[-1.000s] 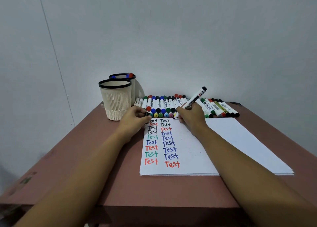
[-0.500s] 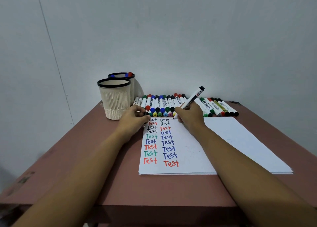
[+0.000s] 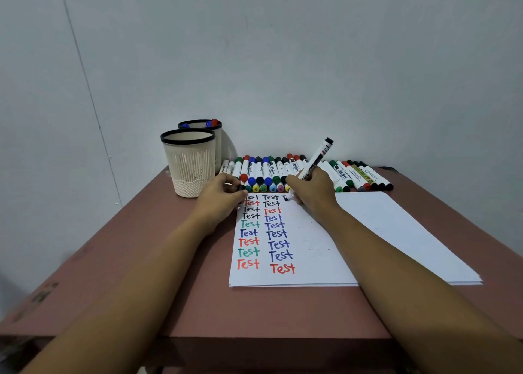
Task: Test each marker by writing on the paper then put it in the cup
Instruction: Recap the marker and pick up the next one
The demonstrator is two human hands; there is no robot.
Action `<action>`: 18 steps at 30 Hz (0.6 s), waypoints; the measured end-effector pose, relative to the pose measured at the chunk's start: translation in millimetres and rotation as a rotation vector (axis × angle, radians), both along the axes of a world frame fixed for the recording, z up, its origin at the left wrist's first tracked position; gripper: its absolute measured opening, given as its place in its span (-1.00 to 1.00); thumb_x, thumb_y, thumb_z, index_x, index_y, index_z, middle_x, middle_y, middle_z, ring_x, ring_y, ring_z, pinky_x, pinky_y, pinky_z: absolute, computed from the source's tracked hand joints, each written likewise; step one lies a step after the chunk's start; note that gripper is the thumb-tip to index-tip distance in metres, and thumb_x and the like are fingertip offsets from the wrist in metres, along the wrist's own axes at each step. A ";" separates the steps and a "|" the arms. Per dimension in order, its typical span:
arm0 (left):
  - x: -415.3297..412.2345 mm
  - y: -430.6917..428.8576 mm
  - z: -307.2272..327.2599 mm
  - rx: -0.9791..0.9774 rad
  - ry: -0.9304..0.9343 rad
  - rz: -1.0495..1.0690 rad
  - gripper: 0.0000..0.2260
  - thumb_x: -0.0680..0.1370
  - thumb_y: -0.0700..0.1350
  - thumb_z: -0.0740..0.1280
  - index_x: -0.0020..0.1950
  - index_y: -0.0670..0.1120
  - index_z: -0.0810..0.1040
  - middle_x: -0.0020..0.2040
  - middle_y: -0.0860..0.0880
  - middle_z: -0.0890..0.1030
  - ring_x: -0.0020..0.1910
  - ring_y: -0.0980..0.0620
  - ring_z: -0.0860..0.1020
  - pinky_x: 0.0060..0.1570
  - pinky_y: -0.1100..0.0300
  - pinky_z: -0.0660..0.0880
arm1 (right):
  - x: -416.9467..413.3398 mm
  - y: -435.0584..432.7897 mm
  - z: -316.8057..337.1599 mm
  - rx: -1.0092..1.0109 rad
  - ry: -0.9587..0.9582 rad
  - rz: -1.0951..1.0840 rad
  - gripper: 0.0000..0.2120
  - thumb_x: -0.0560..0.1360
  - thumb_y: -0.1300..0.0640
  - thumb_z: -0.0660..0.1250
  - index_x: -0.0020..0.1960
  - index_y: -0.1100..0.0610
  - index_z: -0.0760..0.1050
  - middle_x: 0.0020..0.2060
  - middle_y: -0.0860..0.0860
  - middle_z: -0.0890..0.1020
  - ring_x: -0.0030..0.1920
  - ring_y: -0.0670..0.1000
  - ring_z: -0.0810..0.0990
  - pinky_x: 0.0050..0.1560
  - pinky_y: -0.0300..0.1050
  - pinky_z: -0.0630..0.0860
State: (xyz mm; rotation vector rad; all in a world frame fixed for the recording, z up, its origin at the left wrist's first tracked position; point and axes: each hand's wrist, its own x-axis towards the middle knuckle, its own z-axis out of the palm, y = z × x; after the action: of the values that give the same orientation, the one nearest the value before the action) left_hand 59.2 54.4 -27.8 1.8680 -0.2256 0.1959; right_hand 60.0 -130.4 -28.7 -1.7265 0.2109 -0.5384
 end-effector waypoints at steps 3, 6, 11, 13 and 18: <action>0.0 0.1 0.1 0.007 0.001 -0.002 -0.85 0.49 -0.21 0.39 -0.01 -0.08 0.47 -0.02 -0.13 0.61 -0.09 -0.03 0.60 -0.03 0.12 0.55 | -1.0 -1.6 0.8 0.026 -0.012 -0.049 -0.84 0.37 0.23 0.35 -0.30 0.16 0.38 -0.38 0.11 0.51 -0.39 0.07 0.44 -0.33 -0.10 0.42; -0.2 0.1 0.1 0.014 -0.001 0.004 -0.85 0.49 -0.21 0.39 0.00 -0.09 0.47 -0.01 -0.13 0.60 -0.07 -0.03 0.60 -0.05 0.15 0.55 | -1.2 -2.0 1.2 0.018 -0.022 -0.071 -0.84 0.37 0.22 0.36 -0.30 0.16 0.38 -0.37 0.11 0.53 -0.37 0.07 0.46 -0.31 -0.09 0.44; -1.1 -0.9 0.3 0.029 -0.008 0.009 -0.84 0.49 -0.21 0.39 0.02 -0.10 0.47 -0.01 -0.13 0.59 -0.05 -0.04 0.59 -0.12 0.23 0.53 | -2.3 -0.4 -0.3 -0.031 -0.011 -0.072 -0.79 0.39 0.23 0.36 -0.32 0.10 0.35 -0.41 0.01 0.49 -0.36 0.04 0.45 -0.30 -0.11 0.40; -0.9 -0.4 0.4 0.039 -0.011 0.012 -0.84 0.49 -0.20 0.39 0.02 -0.09 0.47 0.00 -0.12 0.59 -0.03 -0.04 0.59 -0.09 0.20 0.53 | -1.8 -1.3 0.1 -0.018 -0.010 -0.056 -0.82 0.39 0.24 0.37 -0.30 0.11 0.38 -0.38 0.04 0.52 -0.35 0.06 0.47 -0.29 -0.10 0.43; -0.9 -0.4 0.6 0.053 -0.013 0.013 -0.84 0.49 -0.19 0.39 0.01 -0.08 0.47 0.00 -0.11 0.60 -0.03 -0.03 0.59 -0.13 0.23 0.51 | -2.1 -0.2 1.1 0.001 0.000 -0.036 -0.84 0.37 0.23 0.36 -0.30 0.14 0.38 -0.40 0.07 0.50 -0.41 0.05 0.43 -0.30 -0.09 0.41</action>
State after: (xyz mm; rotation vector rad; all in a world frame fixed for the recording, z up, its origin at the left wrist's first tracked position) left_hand 58.3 54.1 -27.2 1.9221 -0.2298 0.2122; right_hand 57.8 -130.6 -27.7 -1.7244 0.2425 -0.5649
